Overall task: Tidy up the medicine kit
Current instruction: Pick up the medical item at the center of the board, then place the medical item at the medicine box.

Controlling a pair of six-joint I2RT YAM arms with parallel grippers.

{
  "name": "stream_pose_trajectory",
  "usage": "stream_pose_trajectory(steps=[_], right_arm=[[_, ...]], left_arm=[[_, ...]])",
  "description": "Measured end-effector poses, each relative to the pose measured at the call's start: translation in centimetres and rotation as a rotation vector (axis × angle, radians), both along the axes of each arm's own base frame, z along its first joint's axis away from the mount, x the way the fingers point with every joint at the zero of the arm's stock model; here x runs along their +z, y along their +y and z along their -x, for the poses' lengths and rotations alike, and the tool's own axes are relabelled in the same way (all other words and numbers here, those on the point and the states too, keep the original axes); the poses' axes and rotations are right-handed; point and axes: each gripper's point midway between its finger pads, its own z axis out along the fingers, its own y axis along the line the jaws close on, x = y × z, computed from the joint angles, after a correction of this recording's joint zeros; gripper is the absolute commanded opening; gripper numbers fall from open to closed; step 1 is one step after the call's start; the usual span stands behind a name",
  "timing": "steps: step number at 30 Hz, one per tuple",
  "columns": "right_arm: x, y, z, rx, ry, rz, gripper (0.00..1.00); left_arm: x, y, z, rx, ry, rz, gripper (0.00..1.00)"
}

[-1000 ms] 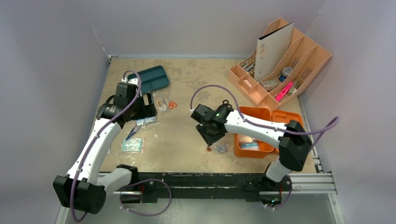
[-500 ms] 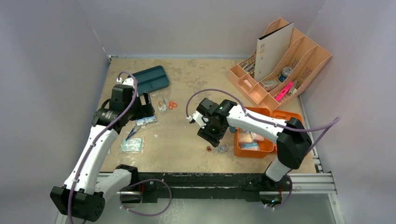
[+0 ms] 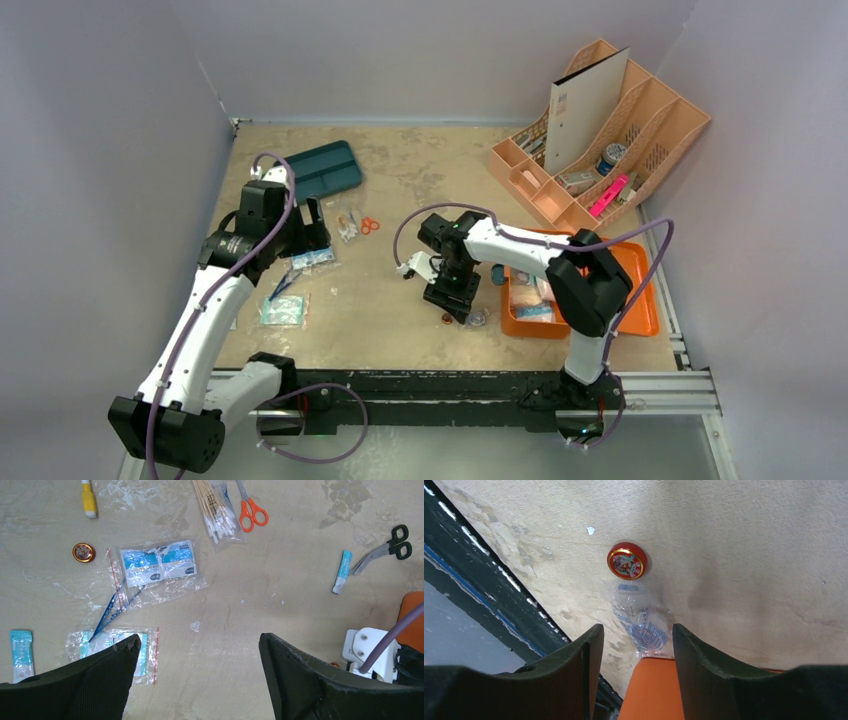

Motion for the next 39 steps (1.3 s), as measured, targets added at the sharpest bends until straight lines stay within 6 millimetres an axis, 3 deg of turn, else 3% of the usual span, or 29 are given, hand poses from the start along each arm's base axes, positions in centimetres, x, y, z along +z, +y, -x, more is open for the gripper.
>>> stream_pose_trajectory(steps=[8, 13, 19, 24, 30, 34, 39], right_arm=[[-1.6, 0.3, -0.4, 0.013, 0.013, 0.004, 0.44], [-2.2, 0.3, -0.5, 0.015, 0.019, 0.013, 0.31], [-2.3, 0.3, -0.7, 0.016, 0.01, 0.016, 0.02], [-1.5, 0.3, -1.1, 0.007, -0.004, 0.028, 0.0], [2.6, 1.9, -2.7, -0.046, -0.1, -0.055, 0.0], [7.7, 2.9, -3.9, -0.105, -0.177, -0.149, 0.0], [14.1, 3.5, -7.0, -0.253, -0.302, -0.252, 0.0]], left_arm=[[0.0, 0.0, 0.0, 0.0, 0.0, -0.001, 0.87], [0.0, 0.1, 0.0, 0.003, 0.0, -0.003, 0.87], [0.0, 0.1, 0.0, 0.004, -0.001, -0.005, 0.87], [0.0, 0.1, 0.0, 0.002, -0.001, -0.003, 0.89], [0.0, -0.4, 0.1, -0.017, 0.001, 0.016, 0.91], [0.2, -1.3, 0.0, -0.053, -0.007, 0.052, 0.92], [0.2, -1.9, 0.0, -0.08, -0.008, 0.077, 0.92]])
